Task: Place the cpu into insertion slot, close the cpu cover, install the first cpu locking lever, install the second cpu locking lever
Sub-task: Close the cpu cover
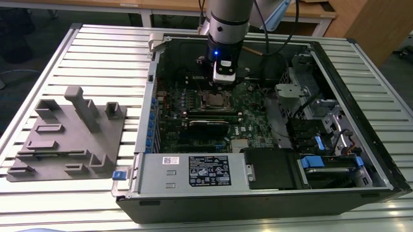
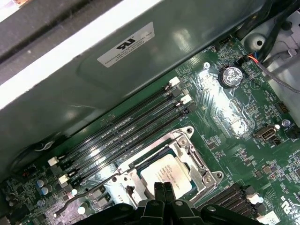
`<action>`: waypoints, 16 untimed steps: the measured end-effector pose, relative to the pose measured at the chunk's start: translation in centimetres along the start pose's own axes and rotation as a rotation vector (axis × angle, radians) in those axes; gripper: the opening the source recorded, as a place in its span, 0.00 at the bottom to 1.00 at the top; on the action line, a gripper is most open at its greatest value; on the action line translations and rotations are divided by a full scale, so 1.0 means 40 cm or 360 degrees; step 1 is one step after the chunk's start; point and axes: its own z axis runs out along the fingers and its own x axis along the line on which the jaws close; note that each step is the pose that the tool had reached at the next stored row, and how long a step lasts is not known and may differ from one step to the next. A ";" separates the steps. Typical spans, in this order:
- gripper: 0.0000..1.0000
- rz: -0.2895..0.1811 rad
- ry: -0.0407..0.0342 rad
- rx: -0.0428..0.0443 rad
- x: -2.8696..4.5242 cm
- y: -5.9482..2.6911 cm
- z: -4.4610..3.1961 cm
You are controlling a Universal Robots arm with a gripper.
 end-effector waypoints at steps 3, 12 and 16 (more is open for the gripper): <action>0.11 0.0000 0.0000 0.0000 0.000 0.000 0.000; 0.11 -0.0022 0.0000 0.0001 0.000 0.000 0.000; 0.11 -0.0032 0.0001 0.0001 0.000 0.000 0.000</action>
